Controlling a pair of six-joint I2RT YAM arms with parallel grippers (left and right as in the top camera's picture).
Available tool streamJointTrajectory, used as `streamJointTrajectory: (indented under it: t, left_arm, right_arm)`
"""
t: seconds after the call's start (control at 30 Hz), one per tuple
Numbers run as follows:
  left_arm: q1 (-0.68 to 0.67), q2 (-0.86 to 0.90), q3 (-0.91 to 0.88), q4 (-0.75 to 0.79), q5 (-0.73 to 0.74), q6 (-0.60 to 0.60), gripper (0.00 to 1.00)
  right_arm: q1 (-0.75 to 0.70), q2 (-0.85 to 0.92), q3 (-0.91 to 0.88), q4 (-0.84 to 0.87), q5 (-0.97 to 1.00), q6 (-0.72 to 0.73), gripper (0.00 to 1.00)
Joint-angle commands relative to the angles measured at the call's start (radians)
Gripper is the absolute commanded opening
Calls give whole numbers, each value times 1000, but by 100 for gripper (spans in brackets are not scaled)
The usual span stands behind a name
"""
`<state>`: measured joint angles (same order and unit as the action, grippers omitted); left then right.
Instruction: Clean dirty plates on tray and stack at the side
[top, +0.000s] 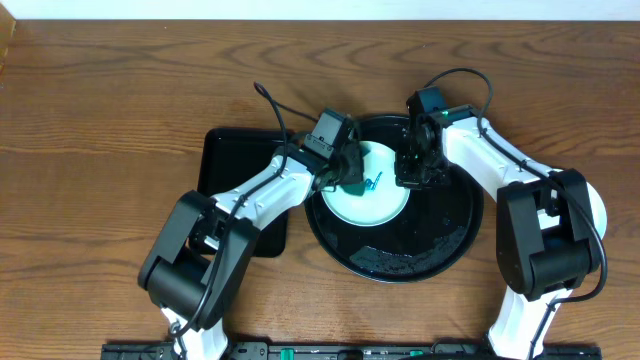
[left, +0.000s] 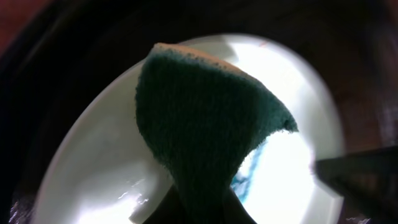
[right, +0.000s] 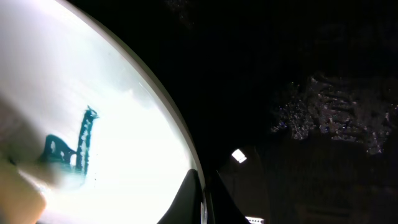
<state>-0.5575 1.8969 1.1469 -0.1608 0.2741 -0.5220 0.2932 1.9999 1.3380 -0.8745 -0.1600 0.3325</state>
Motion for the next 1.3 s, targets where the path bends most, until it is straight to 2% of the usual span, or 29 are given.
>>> streamJointTrajectory:
  t: [0.0,0.4,0.63,0.8,0.93,1.07,1.27]
  left_arm:
    - [-25,-38,1,54,25,26,8]
    - [-63,43,1,232,21,20,8]
    - [-60,114,1,148,20,52,8]
    - [-37,107,1,-21,-116,86,8]
    - [-3,71,1,-86,-128,107,8]
    - [2,10,1,-69,-79,111,8]
    - [-35,-13,1,45,-13,91,8]
  right_arm:
    - [3,-19,-7,-8,25,11,1]
    - [3,-19,-7,-8,25,11,1]
    - [3,-19,-7,-8,25,11,1]
    - [3,-19,-7,-8,25,11,1]
    - [3,-19,-7,-9,25,11,1]
    - [3,-19,-7,-13,25,11,1]
    - [18,-19,-7,-27,21,2,1]
